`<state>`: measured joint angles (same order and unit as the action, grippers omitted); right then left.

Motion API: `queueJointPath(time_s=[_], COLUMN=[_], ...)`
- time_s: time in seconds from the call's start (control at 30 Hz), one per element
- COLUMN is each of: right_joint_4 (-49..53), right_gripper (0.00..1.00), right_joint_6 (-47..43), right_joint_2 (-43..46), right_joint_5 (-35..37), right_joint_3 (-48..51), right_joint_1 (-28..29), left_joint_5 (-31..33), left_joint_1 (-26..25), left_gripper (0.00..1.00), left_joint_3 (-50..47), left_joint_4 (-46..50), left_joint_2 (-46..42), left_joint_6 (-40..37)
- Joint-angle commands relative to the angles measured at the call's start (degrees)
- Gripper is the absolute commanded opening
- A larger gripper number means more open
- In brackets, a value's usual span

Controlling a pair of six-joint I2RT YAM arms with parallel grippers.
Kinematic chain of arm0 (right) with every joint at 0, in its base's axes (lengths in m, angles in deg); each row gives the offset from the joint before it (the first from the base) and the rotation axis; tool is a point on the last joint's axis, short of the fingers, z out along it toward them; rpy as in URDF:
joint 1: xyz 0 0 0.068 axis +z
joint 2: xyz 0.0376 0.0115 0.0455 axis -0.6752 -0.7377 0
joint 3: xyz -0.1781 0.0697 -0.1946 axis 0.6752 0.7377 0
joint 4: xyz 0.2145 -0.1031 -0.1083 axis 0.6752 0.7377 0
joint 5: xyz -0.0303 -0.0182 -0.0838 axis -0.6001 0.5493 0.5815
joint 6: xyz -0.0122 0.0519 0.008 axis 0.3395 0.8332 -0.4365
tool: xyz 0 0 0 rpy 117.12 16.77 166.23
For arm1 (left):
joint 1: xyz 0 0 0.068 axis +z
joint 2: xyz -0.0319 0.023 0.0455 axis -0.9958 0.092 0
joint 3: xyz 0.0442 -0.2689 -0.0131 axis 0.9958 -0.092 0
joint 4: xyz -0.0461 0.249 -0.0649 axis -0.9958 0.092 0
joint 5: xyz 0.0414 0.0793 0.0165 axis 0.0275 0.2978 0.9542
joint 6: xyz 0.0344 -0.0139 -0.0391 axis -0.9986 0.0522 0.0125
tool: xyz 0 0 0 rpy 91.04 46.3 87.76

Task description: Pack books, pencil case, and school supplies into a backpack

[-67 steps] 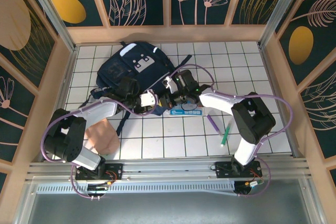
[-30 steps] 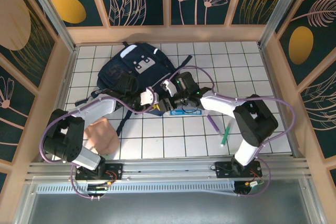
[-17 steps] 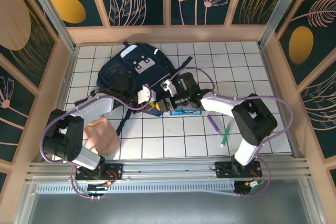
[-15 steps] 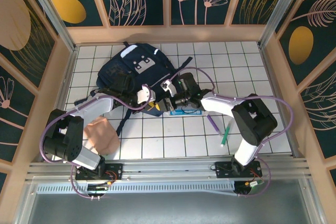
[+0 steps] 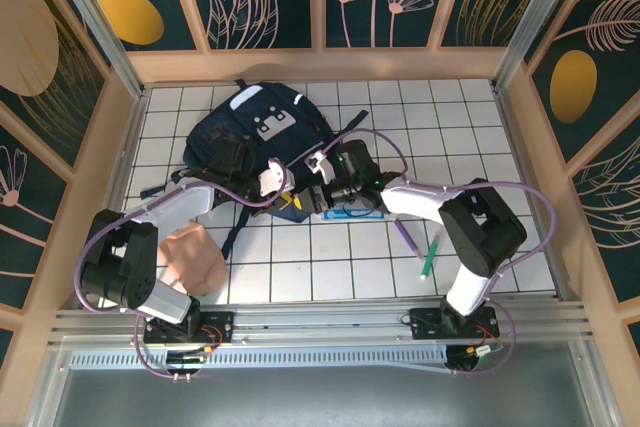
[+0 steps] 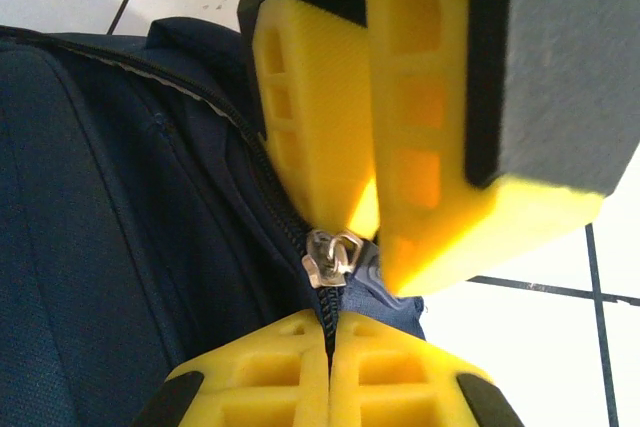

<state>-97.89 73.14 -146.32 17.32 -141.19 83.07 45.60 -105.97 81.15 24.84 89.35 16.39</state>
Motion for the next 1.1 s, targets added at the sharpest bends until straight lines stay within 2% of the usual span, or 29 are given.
queueJointPath(time_s=[0.0,0.1,0.27,0.53,0.73,0.83,1.07], right_joint_4=[-4.57,-5.02,-5.49,-2.09,15.8,21.43,23.51], right_gripper=[0.29,0.24,0.13,0.0,0.0,0.0,0.0], right_joint_6=[2.87,3.33,4.11,3.09,-2.18,-4.42,-3.66], right_joint_2=[-0.23,-0.13,-1.0,1.07,1.62,2.55,5.11], right_joint_5=[6.11,7.34,4.99,6.03,19.31,24.16,24.27], right_joint_3=[0.75,0.24,-0.75,-0.07,-5.01,-5.94,-4.07], right_joint_1=[2.49,3.2,3.5,3.17,1.75,-0.24,-10.51], left_joint_5=[-5.97,-5.97,-5.79,-1.52,3.87,7.83,11.18], left_joint_1=[-0.37,-0.37,-0.37,0.1,0.53,0.67,2.05], left_gripper=[0.0,0.0,0.0,0.0,0.0,0.0,0.0], left_joint_3=[1.64,1.44,1.35,-0.27,-1.07,-1.91,-4.16], left_joint_4=[-6.38,-6.87,-7.49,-6.52,-1.76,0.26,-1.12], left_joint_2=[-0.81,-0.45,-0.31,-1.55,-3.52,-4.84,-8.63], left_joint_6=[1.84,2.93,4.14,3.1,-2.67,-6.47,-10.61])
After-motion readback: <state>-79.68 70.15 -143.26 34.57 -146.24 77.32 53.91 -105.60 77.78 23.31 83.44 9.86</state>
